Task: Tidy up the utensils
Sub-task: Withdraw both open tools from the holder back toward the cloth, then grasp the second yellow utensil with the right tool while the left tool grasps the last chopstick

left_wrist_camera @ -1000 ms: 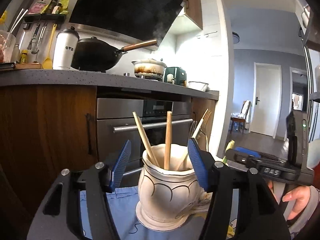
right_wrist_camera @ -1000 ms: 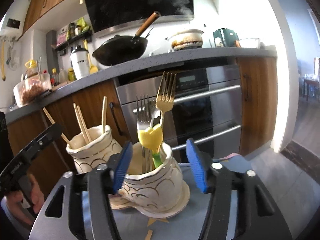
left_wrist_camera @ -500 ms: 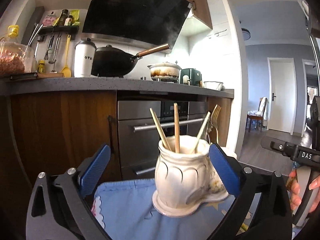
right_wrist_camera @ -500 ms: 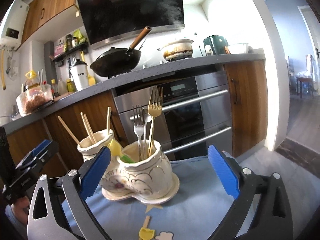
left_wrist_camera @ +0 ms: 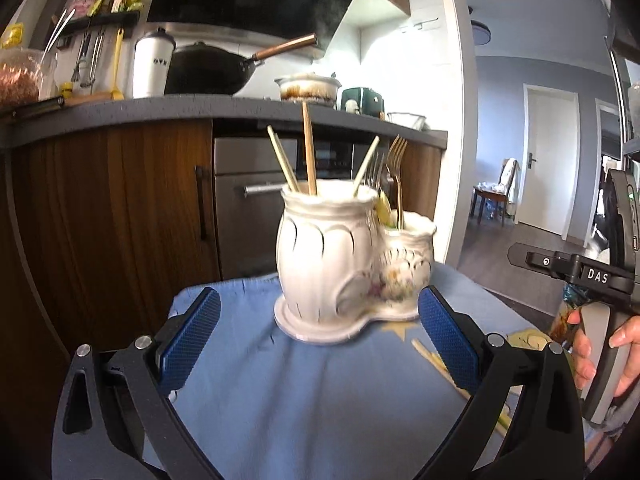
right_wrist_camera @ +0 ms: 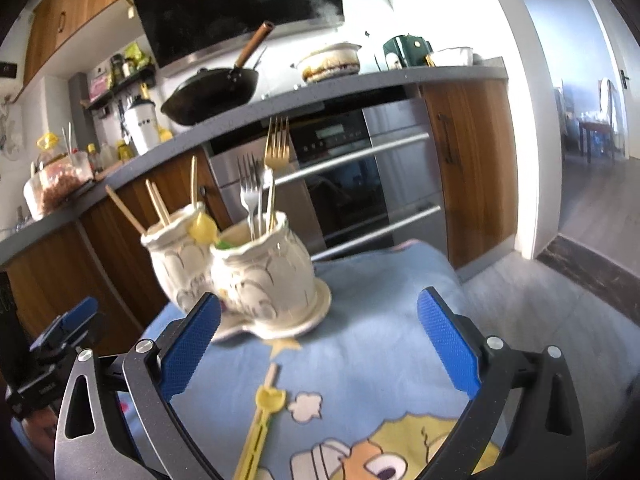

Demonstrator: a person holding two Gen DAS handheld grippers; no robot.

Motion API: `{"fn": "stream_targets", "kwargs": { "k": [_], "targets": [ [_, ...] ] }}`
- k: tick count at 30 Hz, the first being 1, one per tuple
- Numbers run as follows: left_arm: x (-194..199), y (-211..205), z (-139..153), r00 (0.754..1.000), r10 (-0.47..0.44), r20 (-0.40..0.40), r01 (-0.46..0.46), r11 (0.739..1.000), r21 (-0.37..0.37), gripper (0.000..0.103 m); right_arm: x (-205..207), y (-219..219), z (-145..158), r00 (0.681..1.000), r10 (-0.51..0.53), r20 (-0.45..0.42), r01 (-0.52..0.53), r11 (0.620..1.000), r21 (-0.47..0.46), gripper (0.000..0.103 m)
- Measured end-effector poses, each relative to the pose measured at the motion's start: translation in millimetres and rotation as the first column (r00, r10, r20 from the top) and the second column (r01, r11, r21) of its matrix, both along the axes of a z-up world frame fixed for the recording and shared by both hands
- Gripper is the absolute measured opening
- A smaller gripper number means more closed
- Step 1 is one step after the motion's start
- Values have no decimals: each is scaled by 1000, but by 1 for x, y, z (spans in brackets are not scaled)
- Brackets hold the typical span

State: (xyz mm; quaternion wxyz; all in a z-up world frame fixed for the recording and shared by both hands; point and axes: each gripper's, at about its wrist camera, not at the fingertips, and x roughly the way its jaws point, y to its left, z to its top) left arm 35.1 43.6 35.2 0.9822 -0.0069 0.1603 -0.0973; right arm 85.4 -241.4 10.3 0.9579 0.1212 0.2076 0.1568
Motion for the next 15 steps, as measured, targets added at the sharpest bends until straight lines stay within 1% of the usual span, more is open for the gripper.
{"fn": "stream_targets", "kwargs": {
  "k": [1, 4, 7, 10, 12, 14, 15],
  "targets": [
    [-2, 1, -2, 1000, 0, -15, 0, 1000, -2, 98, -2, 1, -2, 1000, 5, -9, -5, 1000, -10, 98],
    [-10, 4, -4, 1000, -5, -22, 4, 1000, -18, 98, -6, 6, -12, 998, 28, -52, -31, 999, -43, 98],
    [-10, 6, -10, 997, -16, -78, 14, 999, -35, 98, -9, 11, -20, 993, 63, -97, -69, 996, -59, 98],
    [-6, 4, -18, 992, -24, -123, 21, 1000, -20, 98, -11, 20, -27, 985, 94, -143, -108, 990, -93, 96],
    [-6, 2, -22, 991, -24, -133, 23, 1000, -6, 98, -13, 27, -32, 979, 118, -166, -137, 985, -107, 95],
    [-4, 0, -26, 989, -24, -149, 24, 1000, 1, 98, -13, 32, -34, 974, 137, -181, -160, 980, -115, 91],
    [-2, -1, -29, 987, -28, -158, 28, 1000, 3, 98, -14, 35, -35, 971, 147, -187, -171, 978, -122, 84]
  ]
}}
